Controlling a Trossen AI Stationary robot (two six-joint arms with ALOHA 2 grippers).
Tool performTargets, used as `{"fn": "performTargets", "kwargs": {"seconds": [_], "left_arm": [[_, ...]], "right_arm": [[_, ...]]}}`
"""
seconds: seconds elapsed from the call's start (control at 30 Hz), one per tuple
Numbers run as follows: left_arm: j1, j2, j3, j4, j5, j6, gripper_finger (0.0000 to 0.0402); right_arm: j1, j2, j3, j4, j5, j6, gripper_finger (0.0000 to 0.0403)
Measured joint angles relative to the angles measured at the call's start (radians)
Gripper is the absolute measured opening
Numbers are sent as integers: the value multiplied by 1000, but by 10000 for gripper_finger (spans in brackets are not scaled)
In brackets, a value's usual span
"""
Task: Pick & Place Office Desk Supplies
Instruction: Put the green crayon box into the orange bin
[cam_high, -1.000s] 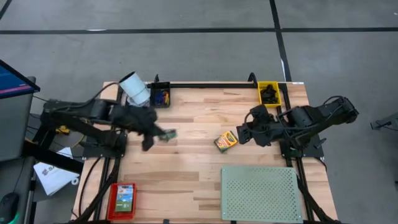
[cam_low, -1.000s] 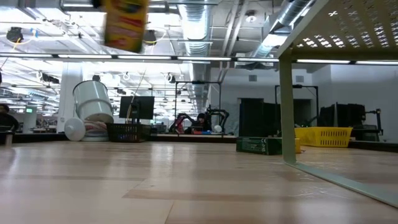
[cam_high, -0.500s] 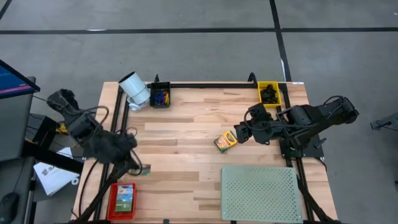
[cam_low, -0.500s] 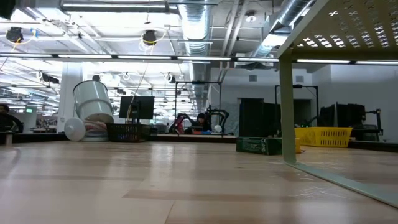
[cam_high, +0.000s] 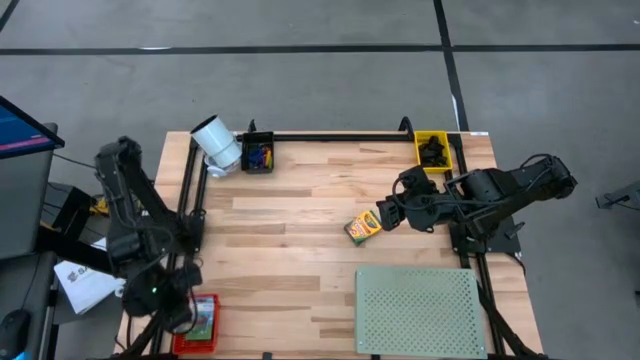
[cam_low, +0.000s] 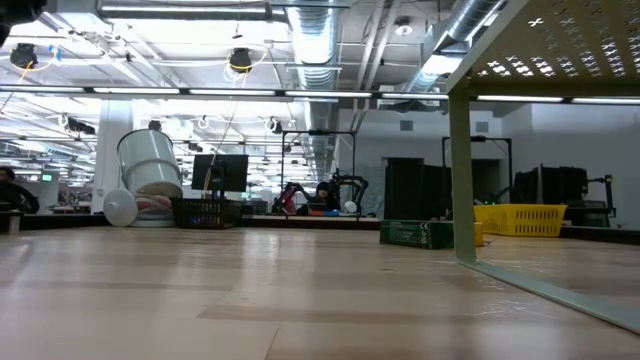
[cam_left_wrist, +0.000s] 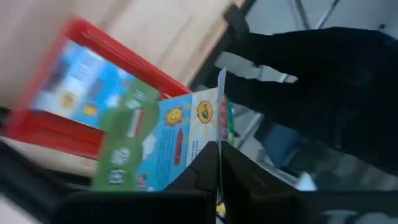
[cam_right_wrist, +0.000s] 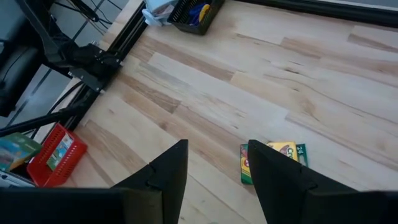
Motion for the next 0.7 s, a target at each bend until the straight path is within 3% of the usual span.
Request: {"fn": "performTargets", "kwargs": {"seconds": [0.23, 0.5, 0.7], "left_arm": [[-109, 94, -71, 201, -140, -104, 0], [-168, 260, -74, 295, -255, -134, 0], [-186, 328, -73, 401, -288, -137, 0]], "right_arm": [[0, 0, 0, 0, -1, -23, 163], [-1, 0, 0, 0, -3, -22, 163], [-1, 0, 0, 0, -4, -14, 163]]}}
